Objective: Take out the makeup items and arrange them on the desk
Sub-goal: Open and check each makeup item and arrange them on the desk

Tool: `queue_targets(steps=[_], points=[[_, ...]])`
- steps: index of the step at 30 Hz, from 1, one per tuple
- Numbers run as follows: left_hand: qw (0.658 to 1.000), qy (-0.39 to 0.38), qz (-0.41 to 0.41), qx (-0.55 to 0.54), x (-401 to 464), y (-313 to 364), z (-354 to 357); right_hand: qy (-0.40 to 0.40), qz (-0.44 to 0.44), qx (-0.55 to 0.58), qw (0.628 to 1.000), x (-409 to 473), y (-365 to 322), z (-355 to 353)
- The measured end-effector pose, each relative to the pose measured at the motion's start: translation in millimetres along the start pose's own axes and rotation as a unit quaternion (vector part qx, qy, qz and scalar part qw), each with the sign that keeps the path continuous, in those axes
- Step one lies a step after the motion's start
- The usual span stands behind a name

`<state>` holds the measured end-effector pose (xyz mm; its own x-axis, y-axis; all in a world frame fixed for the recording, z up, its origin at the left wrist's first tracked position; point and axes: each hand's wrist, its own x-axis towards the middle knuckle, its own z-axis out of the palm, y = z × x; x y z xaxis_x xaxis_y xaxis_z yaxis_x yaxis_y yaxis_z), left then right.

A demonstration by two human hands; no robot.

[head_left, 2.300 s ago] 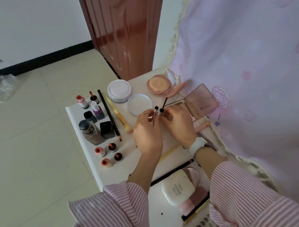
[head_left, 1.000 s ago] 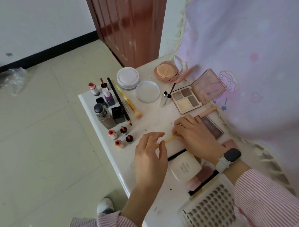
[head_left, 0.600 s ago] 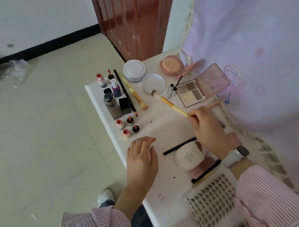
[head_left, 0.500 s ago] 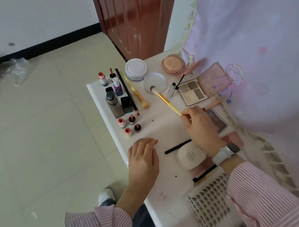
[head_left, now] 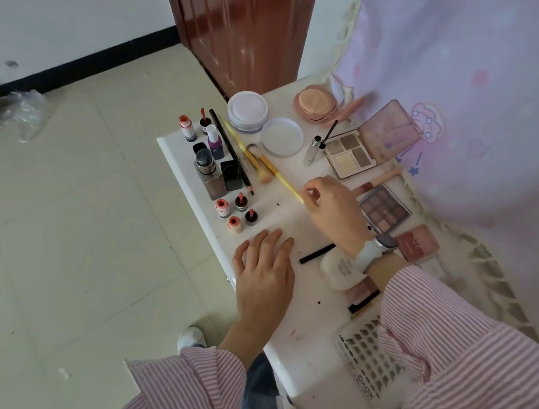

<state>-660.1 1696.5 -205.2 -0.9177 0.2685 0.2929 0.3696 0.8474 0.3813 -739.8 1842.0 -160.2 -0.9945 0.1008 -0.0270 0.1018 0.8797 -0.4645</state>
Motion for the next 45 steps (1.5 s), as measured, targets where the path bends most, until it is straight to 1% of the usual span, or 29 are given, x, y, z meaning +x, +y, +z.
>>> queue_targets(steps=[3, 5, 6, 7, 9, 12, 14, 16, 18, 19, 22, 24, 25, 26, 27, 28, 29, 30, 31, 33, 35, 37, 39, 41, 42, 45], points=[[1.0, 0.007, -0.002, -0.002, -0.6, -0.6, 0.9, 0.048, 0.001, -0.032, 0.998, -7.3, 23.4, -18.4], [1.0, 0.008, -0.003, -0.008, -1.1, -0.7, 1.1, 0.058, -0.002, -0.095, 0.994, -8.8, 39.3, -31.4], [1.0, 0.008, -0.004, -0.01, -1.3, -0.6, 1.0, 0.055, -0.018, -0.138, 0.989, -8.2, 45.7, -36.0], [1.0, 0.007, -0.005, -0.012, -1.2, -0.8, 1.1, 0.043, -0.037, -0.181, 0.982, -6.8, 50.5, -38.8], [1.0, 0.004, -0.007, -0.015, -1.4, -0.9, 1.4, -0.006, -0.061, -0.253, 0.966, -4.1, 53.5, -39.9], [1.0, 0.002, -0.011, -0.021, -1.9, -1.2, 1.9, -0.068, -0.061, -0.334, 0.938, 1.1, 49.1, -34.5], [1.0, 0.002, -0.011, -0.023, -1.7, -1.4, 2.2, -0.084, -0.064, -0.37, 0.923, 4.0, 44.1, -33.0], [1.0, 0.003, -0.01, -0.023, -2.0, -1.9, 2.3, -0.068, -0.105, -0.419, 0.899, 3.2, 41.5, -35.0], [1.0, 0.002, -0.012, -0.026, -2.2, -2.2, 2.5, -0.025, -0.187, -0.465, 0.865, 2.6, 41.7, -40.5], [0.999, 0.0, -0.013, -0.03, -2.4, -2.2, 2.2, -0.006, -0.22, -0.463, 0.858, 0.9, 44.4, -43.3], [0.999, -0.004, -0.012, -0.035, -2.0, -1.6, 0.4, 0.088, -0.304, -0.364, 0.876, -2.4, 50.7, -54.0], [0.999, -0.005, -0.017, -0.047, -1.4, -1.0, -1.8, 0.14, -0.312, -0.279, 0.897, -6.9, 43.2, -61.1], [0.998, -0.003, -0.029, -0.063, -0.4, 0.1, -3.5, 0.165, -0.299, -0.219, 0.914, -9.7, 36.4, -63.8], [0.995, -0.001, -0.043, -0.088, 1.4, 2.2, -5.9, 0.185, -0.269, -0.135, 0.936, -13.3, 28.1, -65.6], [0.991, 0.0, -0.057, -0.121, 3.9, 5.7, -9.9, 0.193, -0.216, -0.024, 0.957, -18.2, 17.8, -67.3], [0.985, -0.002, -0.067, -0.16, 7.8, 10.5, -15.6, 0.189, -0.149, 0.098, 0.966, -23.3, 7.8, -69.2], [0.978, -0.008, -0.071, -0.198, 12.7, 15.8, -22.0, 0.173, -0.082, 0.214, 0.958, -28.6, -1.3, -70.5], [0.971, -0.013, -0.071, -0.229, 17.9, 21.3, -28.2, 0.151, -0.029, 0.303, 0.94, -34.1, -8.2, -70.6], [0.964, -0.019, -0.071, -0.255, 23.6, 26.1, -34.1, 0.135, -0.001, 0.354, 0.926, -39.7, -13.0, -70.0], [0.951, -0.044, -0.076, -0.295, 33.3, 32.8, -44.5, 0.112, 0.022, 0.377, 0.919, -52.1, -19.6, -66.6], [0.949, -0.06, -0.07, -0.302, 38.5, 34.8, -52.9, 0.087, 0.05, 0.385, 0.917, -64.0, -25.5, -62.1], [0.96, -0.063, -0.043, -0.269, 37.8, 32.6, -56.7, 0.062, 0.08, 0.352, 0.931, -71.2, -26.1, -58.3], [0.973, -0.061, 0.004, -0.221, 34.4, 29.2, -58.7, 0.026, 0.108, 0.289, 0.951, -72.9, -21.6, -56.7], [0.978, -0.058, 0.039, -0.195, 32.0, 25.9, -59.8, -0.012, 0.117, 0.263, 0.958, -73.8, -19.4, -56.6], [0.978, -0.06, 0.048, -0.194, 31.5, 24.0, -59.9, -0.019, 0.113, 0.261, 0.959, -75.1, -19.0, -55.9], [0.963, -0.108, 0.036, -0.243, 29.2, 20.0, -59.4, -0.017, 0.092, 0.281, 0.955, -83.6, -19.3, -53.2]])
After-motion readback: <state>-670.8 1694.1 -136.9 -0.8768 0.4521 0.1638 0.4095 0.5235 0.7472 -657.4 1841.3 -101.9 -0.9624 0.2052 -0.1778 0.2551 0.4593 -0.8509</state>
